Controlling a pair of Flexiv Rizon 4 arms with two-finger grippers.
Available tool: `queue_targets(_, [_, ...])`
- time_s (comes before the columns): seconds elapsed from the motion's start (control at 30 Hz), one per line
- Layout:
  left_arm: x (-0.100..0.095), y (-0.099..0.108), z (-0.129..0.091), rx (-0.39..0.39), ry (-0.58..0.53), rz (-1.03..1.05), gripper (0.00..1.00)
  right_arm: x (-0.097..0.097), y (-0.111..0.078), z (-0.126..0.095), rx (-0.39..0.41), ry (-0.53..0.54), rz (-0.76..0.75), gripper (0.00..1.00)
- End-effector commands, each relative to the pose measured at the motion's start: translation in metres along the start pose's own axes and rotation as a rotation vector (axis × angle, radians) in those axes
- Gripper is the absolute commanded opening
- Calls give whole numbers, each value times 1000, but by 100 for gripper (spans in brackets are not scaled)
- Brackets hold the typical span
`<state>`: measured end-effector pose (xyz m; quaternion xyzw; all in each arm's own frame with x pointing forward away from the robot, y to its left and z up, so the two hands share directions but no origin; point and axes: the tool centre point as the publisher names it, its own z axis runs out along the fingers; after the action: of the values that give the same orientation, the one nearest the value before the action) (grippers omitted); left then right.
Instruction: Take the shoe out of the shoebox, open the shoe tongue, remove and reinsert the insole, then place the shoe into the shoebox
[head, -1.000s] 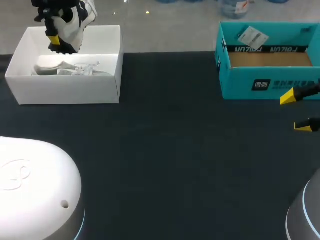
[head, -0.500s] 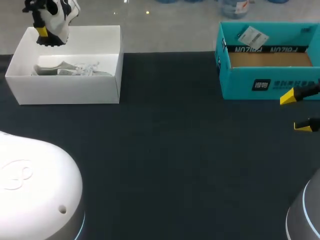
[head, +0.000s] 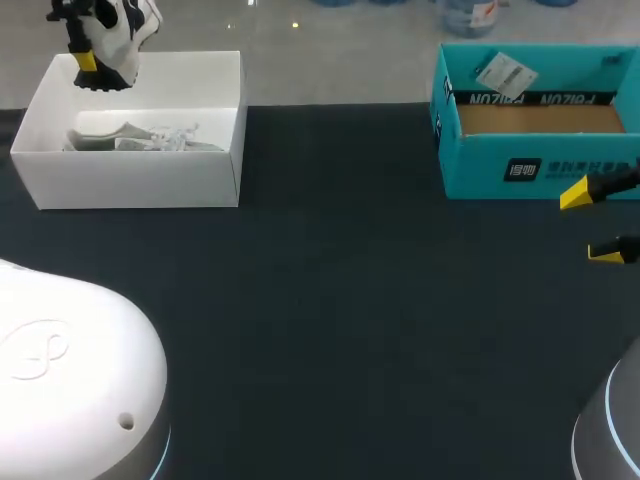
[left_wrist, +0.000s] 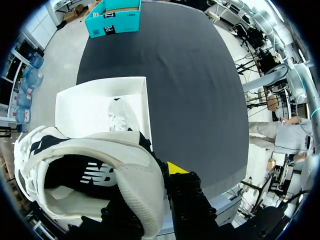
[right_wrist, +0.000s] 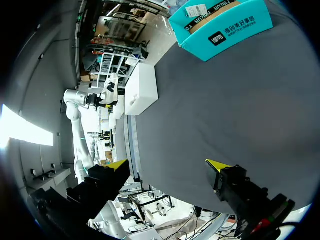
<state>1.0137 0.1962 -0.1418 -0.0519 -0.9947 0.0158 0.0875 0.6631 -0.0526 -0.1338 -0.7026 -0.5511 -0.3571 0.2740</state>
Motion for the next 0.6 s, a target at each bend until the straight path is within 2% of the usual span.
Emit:
queue_targets(0.03, [3,7,3,-39,-19,64,0,0,-2,0,-3,-2,1,100])
queue_targets(0.17, [-8,25,2,-6,-25,47,0,0,-2,0,-3,-2,1,100])
queue_targets(0.33, [-41,61,6,5,-18,-57,0,0,-2,0,-3,-2,1,100])
queue_targets(0.6, [-81,104,12,-52,-24,-128,0,0,-2,0,-3,-2,1,100])
